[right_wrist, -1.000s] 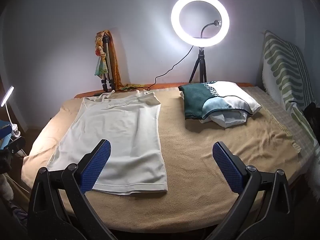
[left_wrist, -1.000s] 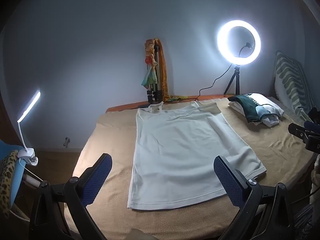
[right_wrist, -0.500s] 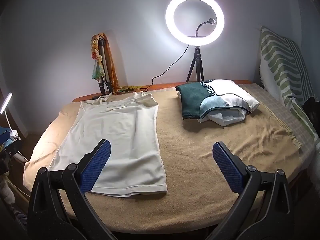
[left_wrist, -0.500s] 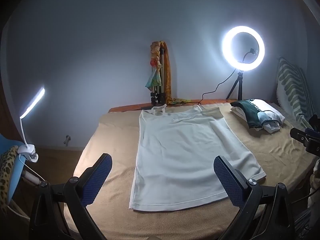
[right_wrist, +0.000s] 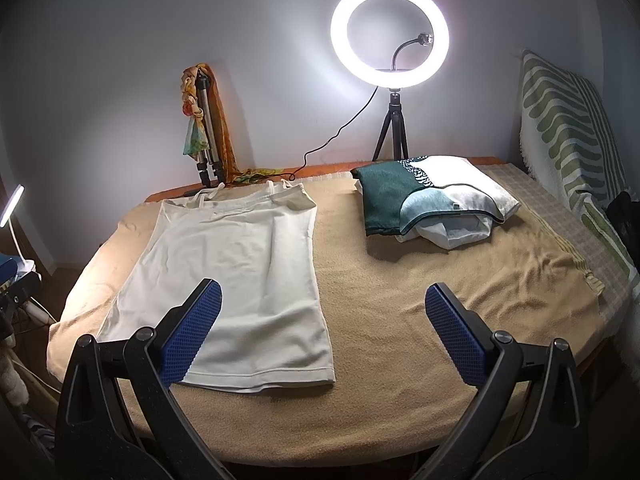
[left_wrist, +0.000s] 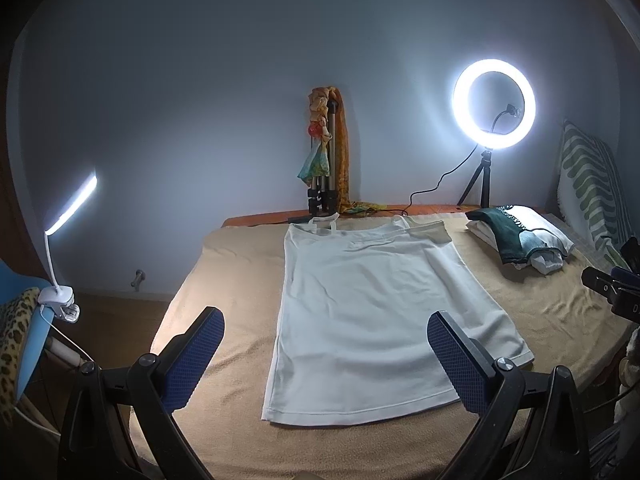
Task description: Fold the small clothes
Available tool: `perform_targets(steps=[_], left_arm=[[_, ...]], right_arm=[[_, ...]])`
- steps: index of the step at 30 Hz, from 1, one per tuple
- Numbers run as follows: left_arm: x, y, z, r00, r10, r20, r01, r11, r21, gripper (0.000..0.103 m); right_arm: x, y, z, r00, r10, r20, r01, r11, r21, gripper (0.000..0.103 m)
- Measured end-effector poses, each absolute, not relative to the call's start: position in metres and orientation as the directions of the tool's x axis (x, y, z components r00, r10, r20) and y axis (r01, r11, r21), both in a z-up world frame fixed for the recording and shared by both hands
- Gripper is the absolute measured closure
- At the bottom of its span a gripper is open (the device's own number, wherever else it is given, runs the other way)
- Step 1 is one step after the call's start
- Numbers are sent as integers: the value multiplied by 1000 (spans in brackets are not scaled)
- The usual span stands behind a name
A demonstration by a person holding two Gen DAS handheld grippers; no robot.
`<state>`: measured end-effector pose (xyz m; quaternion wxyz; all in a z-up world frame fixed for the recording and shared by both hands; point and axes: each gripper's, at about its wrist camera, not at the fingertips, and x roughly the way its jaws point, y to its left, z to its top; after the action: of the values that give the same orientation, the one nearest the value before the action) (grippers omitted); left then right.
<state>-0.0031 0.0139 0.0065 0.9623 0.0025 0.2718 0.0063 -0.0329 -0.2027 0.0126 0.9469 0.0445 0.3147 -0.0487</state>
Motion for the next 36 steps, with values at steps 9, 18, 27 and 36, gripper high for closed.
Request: perform_targets(steps=[9, 18, 27, 36], left_arm=[[-2, 15, 7, 852, 12, -523, -10, 1000, 8, 0], [-2, 16, 7, 852, 12, -523, -9, 1000, 8, 0], [-1, 16, 6, 852, 12, -523, -8, 1000, 9, 0], [0, 19, 6, 851, 12, -525, -10, 1000, 7, 0]], right_arm=[[-32, -202, 13, 796, -64, -602, 121, 991, 54, 0], [-32, -203, 12, 795, -63, -603, 120, 991, 55, 0], [-32, -203, 13, 795, -62, -604, 119, 991, 55, 0], [-32, -203, 13, 793, -63, -606, 120, 991, 55, 0]])
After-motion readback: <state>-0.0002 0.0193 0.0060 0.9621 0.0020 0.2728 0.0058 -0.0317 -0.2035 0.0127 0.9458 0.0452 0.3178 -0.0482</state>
